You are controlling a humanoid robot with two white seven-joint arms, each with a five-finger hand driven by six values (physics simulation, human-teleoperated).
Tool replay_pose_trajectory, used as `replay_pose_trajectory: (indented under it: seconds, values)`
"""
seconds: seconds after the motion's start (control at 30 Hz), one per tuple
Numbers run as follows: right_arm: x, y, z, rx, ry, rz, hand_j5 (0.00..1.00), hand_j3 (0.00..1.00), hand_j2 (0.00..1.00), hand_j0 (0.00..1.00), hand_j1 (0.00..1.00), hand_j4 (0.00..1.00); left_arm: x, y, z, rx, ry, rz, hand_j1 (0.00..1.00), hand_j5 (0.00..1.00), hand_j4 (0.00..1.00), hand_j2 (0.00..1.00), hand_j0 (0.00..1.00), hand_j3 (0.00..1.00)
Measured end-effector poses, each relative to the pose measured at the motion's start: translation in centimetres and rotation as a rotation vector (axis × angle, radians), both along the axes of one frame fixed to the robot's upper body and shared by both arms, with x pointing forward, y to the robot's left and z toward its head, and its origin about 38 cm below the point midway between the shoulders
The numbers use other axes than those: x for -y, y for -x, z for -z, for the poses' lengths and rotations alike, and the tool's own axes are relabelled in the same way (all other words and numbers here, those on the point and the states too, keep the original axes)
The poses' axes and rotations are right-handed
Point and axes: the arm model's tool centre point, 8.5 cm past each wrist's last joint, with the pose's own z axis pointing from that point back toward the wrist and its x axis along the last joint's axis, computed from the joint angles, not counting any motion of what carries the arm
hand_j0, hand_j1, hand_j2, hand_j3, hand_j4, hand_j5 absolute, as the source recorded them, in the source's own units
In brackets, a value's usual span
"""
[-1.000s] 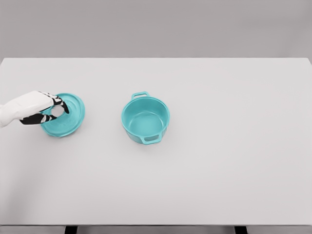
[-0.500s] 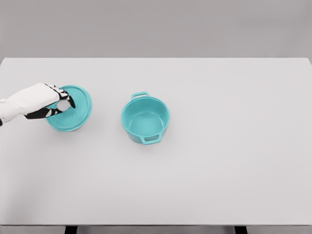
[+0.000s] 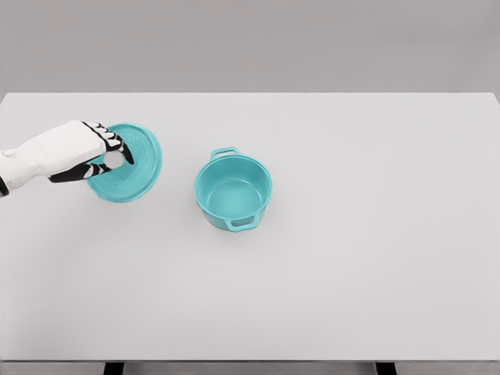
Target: Cover the pot with left arm
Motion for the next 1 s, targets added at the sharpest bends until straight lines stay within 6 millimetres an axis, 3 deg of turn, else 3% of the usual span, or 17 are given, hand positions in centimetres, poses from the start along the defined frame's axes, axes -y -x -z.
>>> replay_pose_trajectory:
  seconds: [0.2,0.67,1.0]
  values:
    - [0.0,0.0,0.0,0.0,0.0,0.0,1.0,1.0,1.0,1.0,1.0,1.0,0.6,0.0,-0.7,0.013,0.03,0.02,0.55,0.55,0.55,0.55,0.55,0.55]
    - [0.0,-0.1,0.0,0.002,0.0,0.0,1.0,1.0,1.0,1.0,1.0,1.0,4.6,-0.3,-2.9,0.091,0.102,0.111,0.56,0.56,0.56,0.56,0.56,0.56]
    - [0.0,0.0,0.0,0.0,0.0,0.0,1.0,1.0,1.0,1.0,1.0,1.0,7.8,-0.6,-2.4,0.088,0.143,0.174,0.56,0.56,0.56,0.56,0.56,0.56]
